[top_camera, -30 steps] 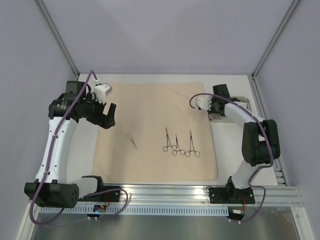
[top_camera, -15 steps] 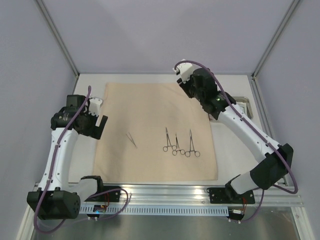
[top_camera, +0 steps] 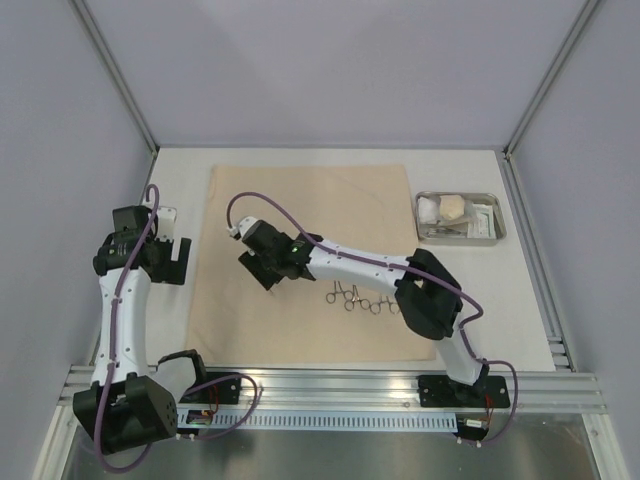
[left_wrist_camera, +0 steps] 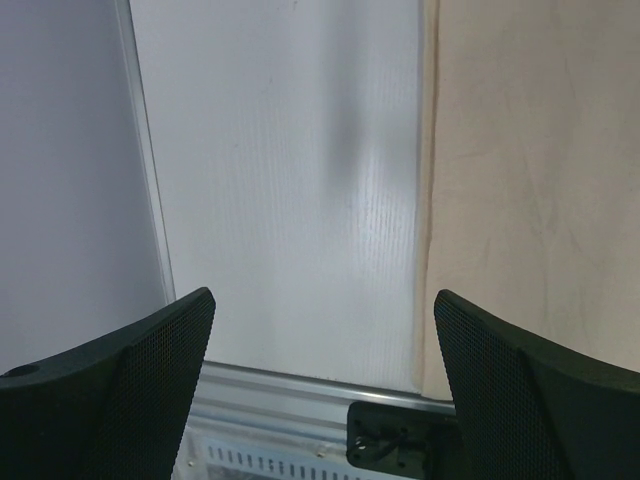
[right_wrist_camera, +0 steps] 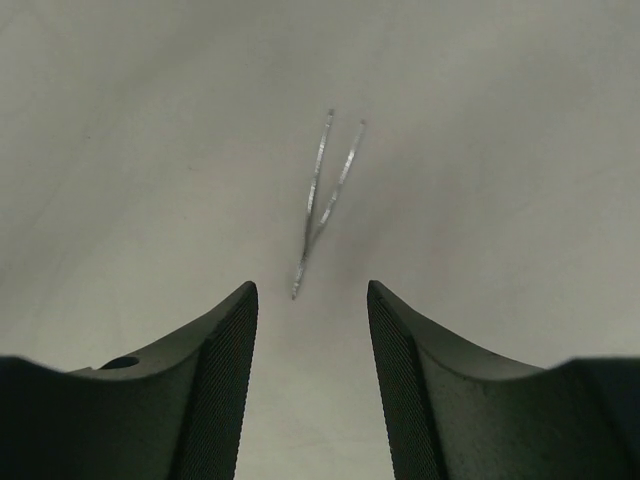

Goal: Prepare the surgical pack

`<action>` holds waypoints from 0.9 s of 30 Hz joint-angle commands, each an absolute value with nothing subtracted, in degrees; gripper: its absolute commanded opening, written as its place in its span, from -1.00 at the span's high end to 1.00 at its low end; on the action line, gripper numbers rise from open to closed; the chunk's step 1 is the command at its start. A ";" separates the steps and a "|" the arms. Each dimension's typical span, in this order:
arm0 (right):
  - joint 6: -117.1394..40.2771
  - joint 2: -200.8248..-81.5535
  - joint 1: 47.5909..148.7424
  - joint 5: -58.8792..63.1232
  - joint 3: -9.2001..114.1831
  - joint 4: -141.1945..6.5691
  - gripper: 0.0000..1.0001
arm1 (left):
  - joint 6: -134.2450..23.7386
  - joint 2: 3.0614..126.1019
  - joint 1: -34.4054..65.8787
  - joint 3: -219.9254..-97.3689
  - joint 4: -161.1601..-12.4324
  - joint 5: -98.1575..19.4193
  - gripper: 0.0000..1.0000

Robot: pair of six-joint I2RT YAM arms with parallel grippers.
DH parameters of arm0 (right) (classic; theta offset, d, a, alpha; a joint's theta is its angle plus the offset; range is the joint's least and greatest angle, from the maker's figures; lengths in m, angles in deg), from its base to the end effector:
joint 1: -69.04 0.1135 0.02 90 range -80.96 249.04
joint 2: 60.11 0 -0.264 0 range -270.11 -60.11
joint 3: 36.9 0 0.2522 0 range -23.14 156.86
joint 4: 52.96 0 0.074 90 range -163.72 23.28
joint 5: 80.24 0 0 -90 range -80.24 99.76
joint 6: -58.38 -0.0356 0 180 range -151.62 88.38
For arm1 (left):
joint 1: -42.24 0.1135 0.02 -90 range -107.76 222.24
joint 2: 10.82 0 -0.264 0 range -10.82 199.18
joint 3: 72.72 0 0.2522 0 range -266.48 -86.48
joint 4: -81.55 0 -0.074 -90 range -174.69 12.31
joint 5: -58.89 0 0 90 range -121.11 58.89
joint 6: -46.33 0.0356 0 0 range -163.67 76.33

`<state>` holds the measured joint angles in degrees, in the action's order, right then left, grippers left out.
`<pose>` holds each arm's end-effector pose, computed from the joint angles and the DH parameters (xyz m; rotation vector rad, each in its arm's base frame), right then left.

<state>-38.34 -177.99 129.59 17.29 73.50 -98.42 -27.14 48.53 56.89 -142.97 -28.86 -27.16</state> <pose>0.2299 0.3977 0.2268 -1.0883 2.2661 0.3289 0.1832 0.0504 0.2947 0.0177 2.6191 0.2842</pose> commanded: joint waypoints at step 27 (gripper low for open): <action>-40.06 -193.01 131.62 21.37 86.90 -101.61 0.99 | -27.24 45.86 57.18 -143.87 -30.91 -31.28 -1.00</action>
